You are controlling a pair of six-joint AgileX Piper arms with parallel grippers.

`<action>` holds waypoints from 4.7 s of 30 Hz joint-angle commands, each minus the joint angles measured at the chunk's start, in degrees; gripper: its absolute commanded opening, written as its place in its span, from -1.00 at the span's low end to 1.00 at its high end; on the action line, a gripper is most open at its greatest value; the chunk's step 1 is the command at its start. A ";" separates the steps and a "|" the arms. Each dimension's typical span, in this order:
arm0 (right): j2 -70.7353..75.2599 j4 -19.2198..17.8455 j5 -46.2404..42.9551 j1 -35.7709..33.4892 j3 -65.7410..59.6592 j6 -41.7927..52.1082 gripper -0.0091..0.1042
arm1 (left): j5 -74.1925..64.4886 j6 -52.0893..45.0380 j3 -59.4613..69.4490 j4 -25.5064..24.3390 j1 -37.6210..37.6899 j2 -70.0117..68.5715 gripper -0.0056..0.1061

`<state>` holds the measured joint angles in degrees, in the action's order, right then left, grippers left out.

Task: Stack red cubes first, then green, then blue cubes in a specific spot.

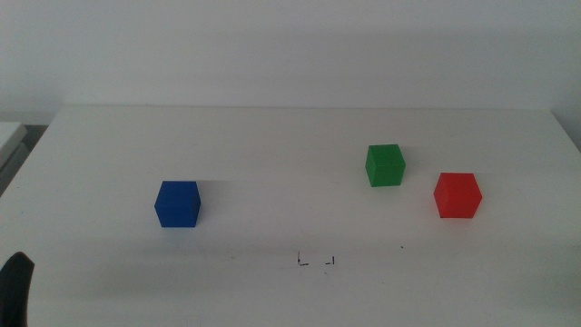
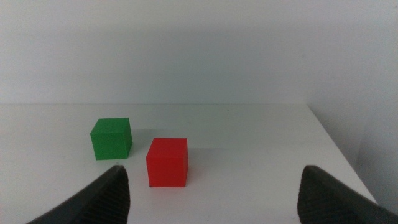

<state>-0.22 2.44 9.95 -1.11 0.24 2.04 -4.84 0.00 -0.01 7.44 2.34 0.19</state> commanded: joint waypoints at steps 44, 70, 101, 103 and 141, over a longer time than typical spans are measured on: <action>-79.76 2.52 60.02 -4.29 89.01 -5.60 0.78 | 0.85 0.00 0.01 -0.06 -0.01 -0.19 0.78; -108.97 -7.76 51.51 -9.73 91.78 -18.54 0.78 | 0.85 0.00 0.01 -0.06 -0.01 -0.19 0.78; -121.44 -7.42 47.20 -9.81 91.78 -18.54 0.43 | 0.85 0.00 0.01 -0.06 -0.01 -0.19 0.78; -121.44 -6.12 47.20 -9.95 91.78 -18.54 0.27 | 0.85 0.00 0.01 -0.06 -0.01 -0.19 0.78; -120.02 -15.92 58.78 -38.63 103.34 -41.24 -0.69 | 0.85 0.00 0.01 -0.06 -0.01 -0.19 0.78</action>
<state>-119.76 -13.18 68.87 -39.00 102.90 -38.33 -4.84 0.00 -0.01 7.44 2.34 0.19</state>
